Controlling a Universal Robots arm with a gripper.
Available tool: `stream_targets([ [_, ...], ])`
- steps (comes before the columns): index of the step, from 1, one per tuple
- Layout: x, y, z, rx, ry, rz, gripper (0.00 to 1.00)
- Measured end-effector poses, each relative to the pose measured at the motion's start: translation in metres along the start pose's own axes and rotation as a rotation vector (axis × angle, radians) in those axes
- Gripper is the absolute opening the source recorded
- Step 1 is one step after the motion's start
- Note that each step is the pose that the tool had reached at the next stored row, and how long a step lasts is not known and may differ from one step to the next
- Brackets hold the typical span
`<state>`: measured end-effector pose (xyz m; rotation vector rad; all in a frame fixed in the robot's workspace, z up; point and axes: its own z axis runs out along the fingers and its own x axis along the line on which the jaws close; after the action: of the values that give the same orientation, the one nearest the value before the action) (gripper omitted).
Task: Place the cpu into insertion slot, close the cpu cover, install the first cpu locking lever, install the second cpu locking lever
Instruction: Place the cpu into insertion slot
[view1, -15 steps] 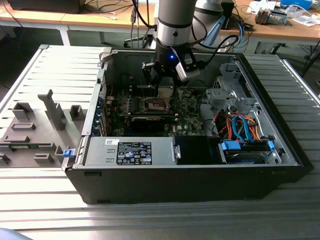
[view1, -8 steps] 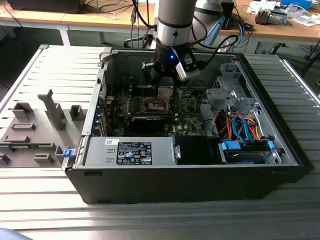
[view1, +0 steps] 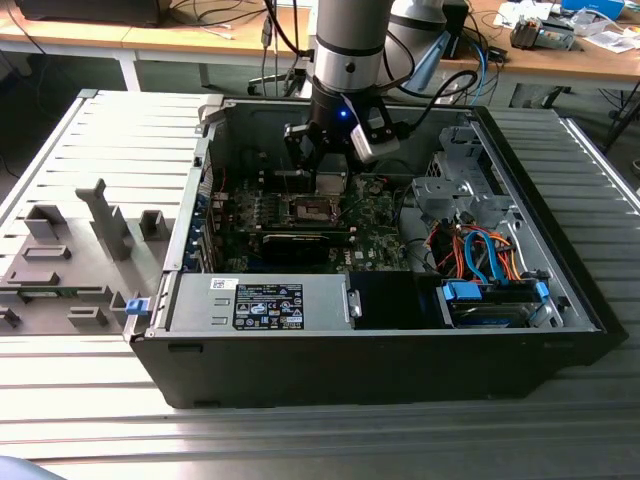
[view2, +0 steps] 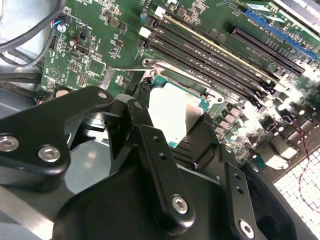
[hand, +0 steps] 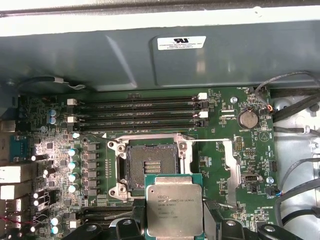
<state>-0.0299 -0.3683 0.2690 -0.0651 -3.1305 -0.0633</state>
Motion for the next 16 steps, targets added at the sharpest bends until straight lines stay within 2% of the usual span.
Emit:
stream_targets([
  [16,0.0000,0.0000,0.0000,0.0030,-0.0017,0.039,0.54],
])
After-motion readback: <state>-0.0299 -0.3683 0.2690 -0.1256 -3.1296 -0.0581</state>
